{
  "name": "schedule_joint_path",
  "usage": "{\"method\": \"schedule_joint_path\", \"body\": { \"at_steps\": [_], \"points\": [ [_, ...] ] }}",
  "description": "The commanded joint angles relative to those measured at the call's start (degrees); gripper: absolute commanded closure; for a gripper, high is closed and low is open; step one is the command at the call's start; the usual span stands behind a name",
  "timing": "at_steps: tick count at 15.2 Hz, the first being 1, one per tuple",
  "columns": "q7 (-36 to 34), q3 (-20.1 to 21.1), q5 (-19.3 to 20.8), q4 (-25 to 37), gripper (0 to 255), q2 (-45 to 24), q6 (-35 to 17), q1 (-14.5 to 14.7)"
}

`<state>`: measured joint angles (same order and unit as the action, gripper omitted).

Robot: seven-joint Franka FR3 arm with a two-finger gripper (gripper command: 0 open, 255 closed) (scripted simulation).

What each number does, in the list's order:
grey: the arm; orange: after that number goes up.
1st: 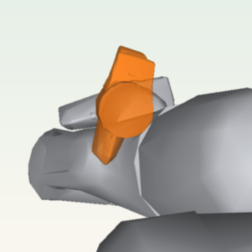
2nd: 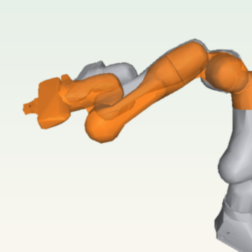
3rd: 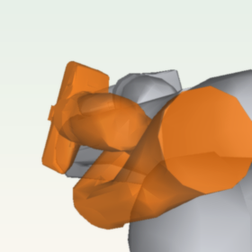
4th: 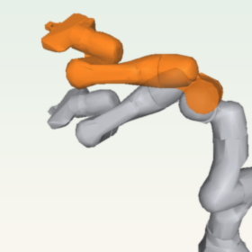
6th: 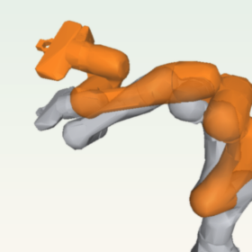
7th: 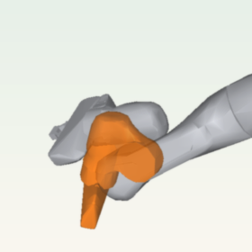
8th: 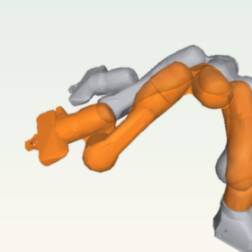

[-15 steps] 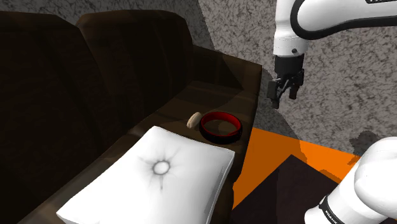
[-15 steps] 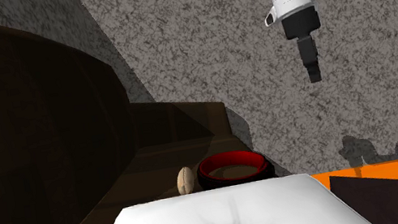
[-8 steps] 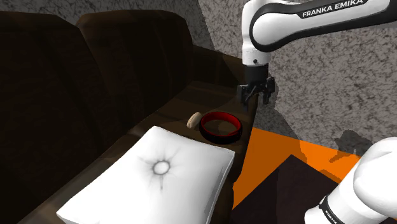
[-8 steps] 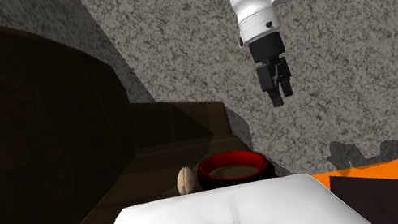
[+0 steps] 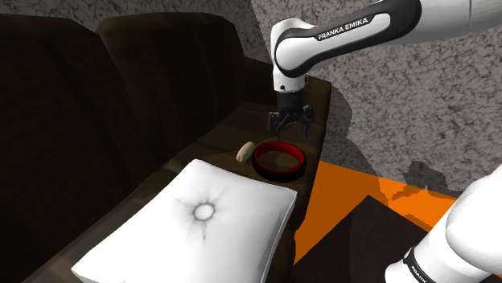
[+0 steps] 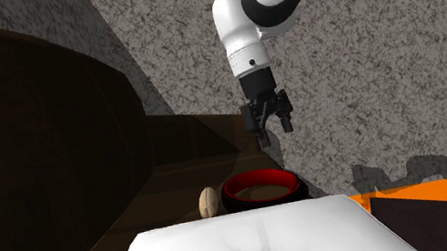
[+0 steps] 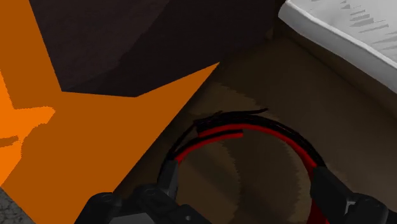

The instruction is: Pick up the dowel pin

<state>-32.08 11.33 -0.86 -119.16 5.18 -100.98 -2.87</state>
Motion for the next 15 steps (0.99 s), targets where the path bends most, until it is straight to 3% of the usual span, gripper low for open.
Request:
{"method": "schedule_joint_path", "body": {
  "at_steps": [1,9,15],
  "points": [
    [-3.01,0.29,0.22,4.20,0,-4.87,-0.45,-0.03],
    [-12.95,-0.47,1.33,22.39,0,-23.87,-0.64,0.85],
    [-18.84,-2.13,1.46,40.83,0,-39.19,2.60,1.97]
  ]
}}
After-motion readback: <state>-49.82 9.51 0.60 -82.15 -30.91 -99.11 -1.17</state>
